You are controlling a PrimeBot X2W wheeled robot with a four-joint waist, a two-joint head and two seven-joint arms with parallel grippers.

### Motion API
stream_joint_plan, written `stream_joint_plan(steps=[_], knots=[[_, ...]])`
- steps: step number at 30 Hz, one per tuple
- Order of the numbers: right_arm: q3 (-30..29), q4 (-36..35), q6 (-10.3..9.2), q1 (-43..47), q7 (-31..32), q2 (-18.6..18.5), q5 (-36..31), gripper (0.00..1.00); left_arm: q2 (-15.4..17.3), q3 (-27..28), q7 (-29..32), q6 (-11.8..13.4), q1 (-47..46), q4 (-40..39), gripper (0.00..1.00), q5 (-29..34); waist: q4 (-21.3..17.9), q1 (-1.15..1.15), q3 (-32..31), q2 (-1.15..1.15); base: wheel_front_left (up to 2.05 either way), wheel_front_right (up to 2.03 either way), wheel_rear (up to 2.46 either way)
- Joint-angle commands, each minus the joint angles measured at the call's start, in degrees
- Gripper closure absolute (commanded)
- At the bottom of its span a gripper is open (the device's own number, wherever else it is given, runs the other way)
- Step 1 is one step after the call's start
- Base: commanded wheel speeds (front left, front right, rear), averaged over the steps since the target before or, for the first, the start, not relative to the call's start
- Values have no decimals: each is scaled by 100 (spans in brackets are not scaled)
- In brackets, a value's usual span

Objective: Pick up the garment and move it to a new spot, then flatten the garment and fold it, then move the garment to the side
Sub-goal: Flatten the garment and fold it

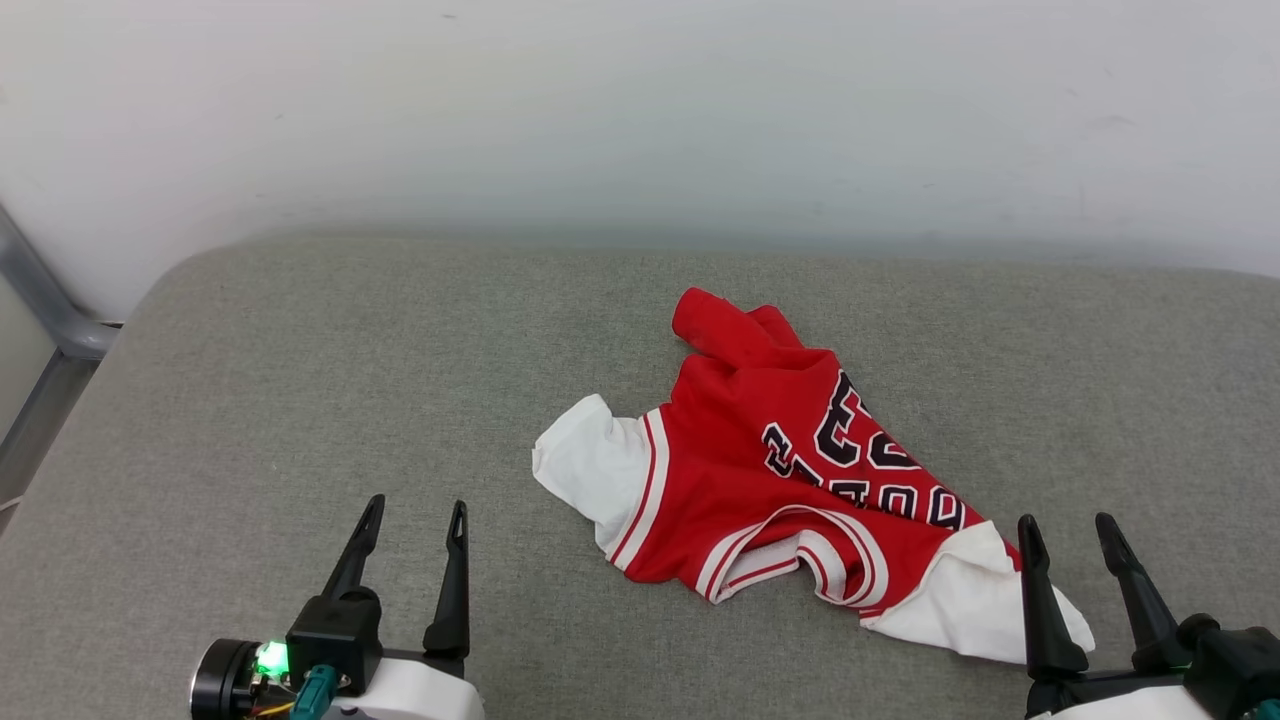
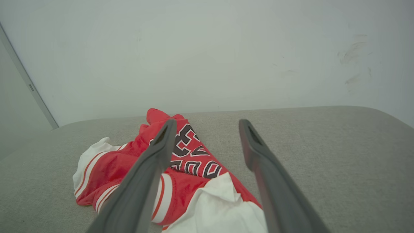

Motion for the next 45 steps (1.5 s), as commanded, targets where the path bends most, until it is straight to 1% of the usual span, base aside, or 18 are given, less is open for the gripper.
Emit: stream_joint_plan(steps=[1, 8, 14, 20, 23, 24, 28, 33, 37, 39, 41, 45], knots=[[8, 3, -4, 50, -16, 7, -28, 0, -13, 31, -15, -11, 40, 11, 0, 31, 2, 0, -1, 0, 0, 0, 0], [25, -12, -4, 21, -16, 7, -43, 0, -34, 97, -15, -75, 0, 61, 0, 92, -6, 0, 14, 0, 0, 0, 0], [31, -29, -4, -61, -16, 7, -76, 0, 58, 138, -15, -272, -437, 109, 0, 112, 2, 0, 63, 0, 0, 0, 0], [71, -80, -4, -189, -16, 7, -99, 0, 261, 109, -15, -555, -1319, 244, 0, 129, -18, 0, 210, 0, 0, 0, 0], [110, -118, -4, -301, -16, 6, -119, 0, 410, 61, -15, -687, -1810, 456, 0, 142, -63, 0, 361, 0, 0, 0, 0], [110, -118, -4, -301, -16, 6, -119, 0, 410, 61, -15, -687, -1810, 456, 0, 142, -63, 0, 361, 0, 0, 0, 0], [144, -162, -4, -419, -16, 6, -153, 0, 598, -24, -15, -795, -2463, 829, 0, 75, -137, 0, 552, 0, 0, 0, 0], [119, -222, -4, -563, -16, 7, -204, 0, 848, -348, 94, -893, -3227, 1463, 0, -96, -224, 0, 776, 0, 0, 0, 0], [83, -256, -4, -670, -16, 7, -225, 0, 969, -771, 582, -912, -3722, 1823, 0, -439, -285, 0, 918, 0, 0, 0, 0], [71, -275, -4, -718, -16, 7, -231, 0, 1072, -1085, 978, -911, -3930, 1950, 0, -731, -308, 0, 983, 0, 0, 0, 0], [73, -290, -4, -752, -16, 7, -224, 0, 1198, -1442, 1519, -913, -4095, 2062, 0, -1126, -335, 0, 1040, 0, 0, 0, 0], [86, -300, -4, -844, -16, 6, -234, 0, 1572, -2148, 2652, -914, -4417, 2124, 0, -1932, -399, 0, 1149, 0, 0, 0, 0]])
